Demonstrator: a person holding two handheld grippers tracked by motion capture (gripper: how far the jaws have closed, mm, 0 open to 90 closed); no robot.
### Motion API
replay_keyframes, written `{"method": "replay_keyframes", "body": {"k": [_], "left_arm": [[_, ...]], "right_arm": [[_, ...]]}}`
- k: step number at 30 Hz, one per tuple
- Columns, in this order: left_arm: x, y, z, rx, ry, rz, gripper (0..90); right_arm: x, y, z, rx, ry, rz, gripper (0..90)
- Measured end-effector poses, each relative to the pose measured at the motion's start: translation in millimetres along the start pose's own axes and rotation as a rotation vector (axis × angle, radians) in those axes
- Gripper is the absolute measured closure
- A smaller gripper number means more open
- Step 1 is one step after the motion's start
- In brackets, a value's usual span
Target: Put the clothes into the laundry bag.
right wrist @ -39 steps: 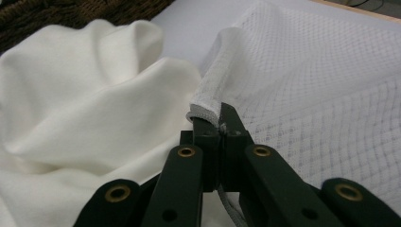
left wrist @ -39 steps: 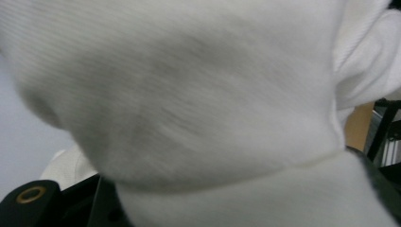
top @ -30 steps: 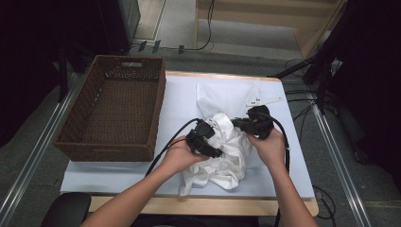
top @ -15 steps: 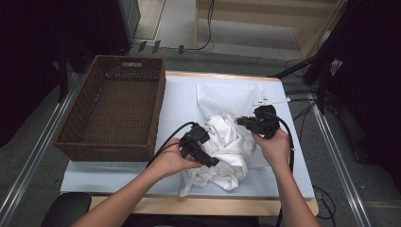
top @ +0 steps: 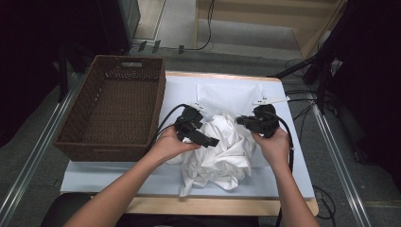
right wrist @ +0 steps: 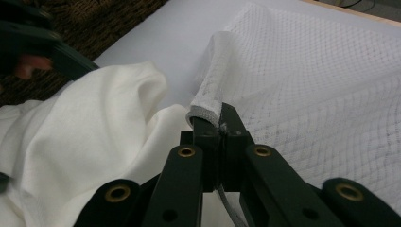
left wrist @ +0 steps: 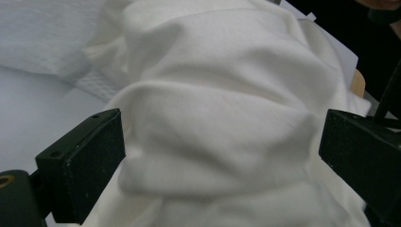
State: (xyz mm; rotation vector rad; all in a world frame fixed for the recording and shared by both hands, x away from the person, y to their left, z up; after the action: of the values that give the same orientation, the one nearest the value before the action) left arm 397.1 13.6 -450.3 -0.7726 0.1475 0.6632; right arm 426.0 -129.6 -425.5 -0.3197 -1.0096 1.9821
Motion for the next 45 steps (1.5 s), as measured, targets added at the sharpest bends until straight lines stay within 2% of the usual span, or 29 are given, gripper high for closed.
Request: {"method": "replay_keyframes", "body": {"k": [1,3,4,5,8,11,14,15,19,21,24,26,27,29,32,35,39,42,45], "left_arm": [[-0.7,-1.7,-8.8,0.004,0.014,0.0,2.7],[-2.4,-4.5,-21.7,0.003,0.007,-0.029,9.9],[-3.9,-6.1,-26.4,-0.01,0.02,-0.046,20.0],[-4.0,-7.9,-30.8,-0.021,0.023,-0.03,26.9],[-9.0,-7.9,-35.3,-0.048,0.064,-0.031,49.6],[-17.6,-4.0,-31.4,-0.073,0.083,-0.071,63.6],[-29.9,-0.5,-25.8,-0.08,0.116,-0.118,67.5],[-36.9,0.2,-24.5,-0.081,0.124,-0.146,67.8],[-58.1,1.7,-25.8,-0.051,0.156,-0.231,68.1],[-64.4,1.0,-29.1,-0.038,0.153,-0.266,68.1],[-67.5,-1.9,-32.6,-0.034,0.147,-0.288,68.0],[-61.7,-4.0,-34.2,-0.04,0.128,-0.27,67.8],[-55.3,-5.8,-33.8,-0.043,0.118,-0.242,67.7],[-35.8,-9.6,-29.7,-0.06,0.094,-0.157,67.8],[-15.1,-12.0,-22.6,-0.081,0.061,-0.073,68.2],[-3.3,-14.7,-16.4,-0.089,0.016,-0.042,68.6],[9.0,-21.2,-10.1,-0.092,-0.049,-0.031,69.1],[9.7,-29.6,-9.7,-0.099,-0.068,-0.029,69.2],[4.5,-37.3,-16.3,-0.098,-0.093,-0.056,69.1]], "right_arm": [[0.5,-0.7,0.3,-0.002,-0.001,0.002,89.8],[1.4,-2.0,0.5,-0.004,-0.005,0.005,89.8],[1.7,-2.3,0.5,-0.003,-0.005,0.005,89.9],[2.2,-2.3,0.2,0.0,-0.004,0.002,89.9],[2.1,-2.1,-1.7,0.006,0.001,0.01,89.9],[1.9,-4.5,-1.1,-0.006,-0.004,0.01,89.9],[3.5,-8.7,1.2,-0.026,-0.01,0.002,89.9],[4.5,-10.5,1.8,-0.035,-0.013,0.002,89.9],[14.1,-18.5,4.4,-0.064,-0.033,0.0,89.8],[20.4,-22.4,5.9,-0.081,-0.042,0.018,89.8],[29.6,-25.8,7.0,-0.086,-0.055,0.033,89.8],[32.1,-26.3,7.8,-0.093,-0.074,0.036,89.8],[32.7,-26.0,8.6,-0.091,-0.081,0.036,89.8],[31.0,-23.3,11.0,-0.079,-0.066,0.043,89.9],[23.9,-15.6,13.8,-0.052,-0.042,0.045,90.0],[18.0,-6.9,15.0,-0.021,-0.047,0.031,90.0],[17.0,2.3,15.0,0.012,-0.059,0.038,90.0],[22.9,3.0,15.0,0.014,-0.091,0.038,90.0],[29.3,-0.8,15.9,-0.005,-0.117,0.021,90.0]]}}
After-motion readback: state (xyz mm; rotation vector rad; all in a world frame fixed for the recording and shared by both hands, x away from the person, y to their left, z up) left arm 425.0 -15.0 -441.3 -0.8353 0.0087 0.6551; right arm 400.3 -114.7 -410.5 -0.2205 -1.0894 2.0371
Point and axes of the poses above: each handheld gripper's, and its own axes: z roughly backward along the jaws, y roughly out of its underside, x roughly to its left, the point moved 8 cm from there along -z, roughly forward along the jaws, and after that the axes turned 3 degrees about y, right-handed, at the moved point
